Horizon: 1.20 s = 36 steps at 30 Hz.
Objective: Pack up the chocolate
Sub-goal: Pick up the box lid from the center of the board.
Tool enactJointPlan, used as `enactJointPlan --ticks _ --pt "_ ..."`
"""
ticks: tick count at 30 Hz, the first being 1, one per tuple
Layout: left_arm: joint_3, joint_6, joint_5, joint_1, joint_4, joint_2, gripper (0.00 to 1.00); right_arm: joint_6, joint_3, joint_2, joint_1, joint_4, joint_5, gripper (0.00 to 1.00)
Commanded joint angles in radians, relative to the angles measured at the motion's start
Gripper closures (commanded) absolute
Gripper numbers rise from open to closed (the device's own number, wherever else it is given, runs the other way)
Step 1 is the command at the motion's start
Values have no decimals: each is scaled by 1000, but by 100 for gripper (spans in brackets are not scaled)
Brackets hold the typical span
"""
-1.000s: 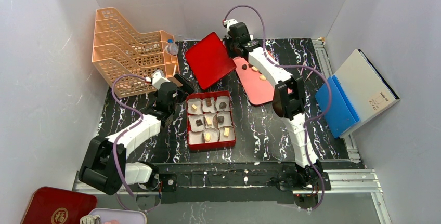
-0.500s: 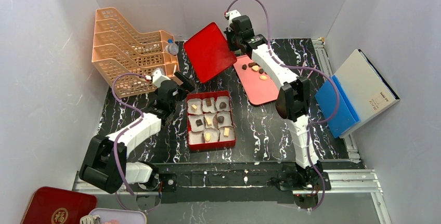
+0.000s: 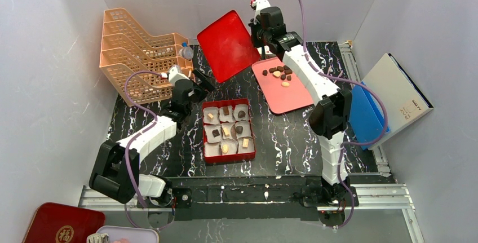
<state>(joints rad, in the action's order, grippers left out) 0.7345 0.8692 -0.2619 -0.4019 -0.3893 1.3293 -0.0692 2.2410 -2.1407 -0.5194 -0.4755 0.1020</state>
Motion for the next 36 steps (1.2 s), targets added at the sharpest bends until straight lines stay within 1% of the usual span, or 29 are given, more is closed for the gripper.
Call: enactJointPlan --ticks 1,5,14,21,36 --pt "60 1 70 -3 -35 0 2 -38 -3 102 -9 10 -2 99" --pt "77 -3 93 -3 -39 -17 1 -58 -14 137 -12 -21 4 99" --pt "50 14 98 -3 -92 -83 2 -79 -21 195 -46 -84 40 99" --pt "44 12 118 -2 -131 -76 2 -94 -38 216 -68 -97 37 99" --pt "30 28 125 -2 -234 -29 2 -137 -126 297 -71 -97 -50 99"
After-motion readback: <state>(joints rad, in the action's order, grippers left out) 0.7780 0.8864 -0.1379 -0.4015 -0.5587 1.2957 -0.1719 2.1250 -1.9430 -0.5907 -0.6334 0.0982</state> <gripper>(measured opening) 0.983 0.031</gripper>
